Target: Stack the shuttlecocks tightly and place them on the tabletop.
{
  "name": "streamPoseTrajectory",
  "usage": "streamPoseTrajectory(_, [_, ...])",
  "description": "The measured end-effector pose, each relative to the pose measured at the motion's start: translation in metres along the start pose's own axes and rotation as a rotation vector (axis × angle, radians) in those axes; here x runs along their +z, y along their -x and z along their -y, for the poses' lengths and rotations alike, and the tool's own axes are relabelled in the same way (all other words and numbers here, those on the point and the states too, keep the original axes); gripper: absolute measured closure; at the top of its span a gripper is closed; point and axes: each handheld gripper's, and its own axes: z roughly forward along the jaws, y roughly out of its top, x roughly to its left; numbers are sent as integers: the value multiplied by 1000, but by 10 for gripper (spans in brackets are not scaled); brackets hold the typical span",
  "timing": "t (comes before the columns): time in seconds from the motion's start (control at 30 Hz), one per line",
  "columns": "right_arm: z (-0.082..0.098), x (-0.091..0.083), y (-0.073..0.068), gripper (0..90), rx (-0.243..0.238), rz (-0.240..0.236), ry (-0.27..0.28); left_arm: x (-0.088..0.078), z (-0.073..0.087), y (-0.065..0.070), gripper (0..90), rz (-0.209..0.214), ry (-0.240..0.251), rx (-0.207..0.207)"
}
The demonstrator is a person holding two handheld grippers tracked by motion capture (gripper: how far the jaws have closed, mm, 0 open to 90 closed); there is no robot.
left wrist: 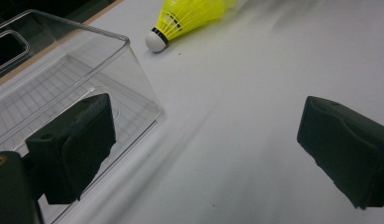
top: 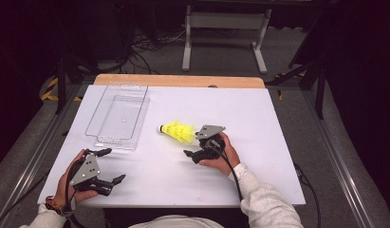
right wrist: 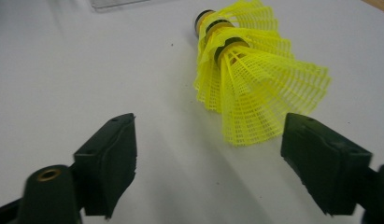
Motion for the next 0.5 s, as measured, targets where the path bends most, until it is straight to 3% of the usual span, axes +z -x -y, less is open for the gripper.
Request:
streamPoseTrajectory(0.07, [0,1,0,164,-2,-10,1,0,0,0,54,0,0,0])
streamPoseTrajectory(0.3, [0,-3,-4,65,-27,47,35,-1,0,0,54,-4,0,0])
streamPoseTrajectory(0.5, [3,-22,-9,58,-48,142,96,-1,0,0,54,-7,5,-4])
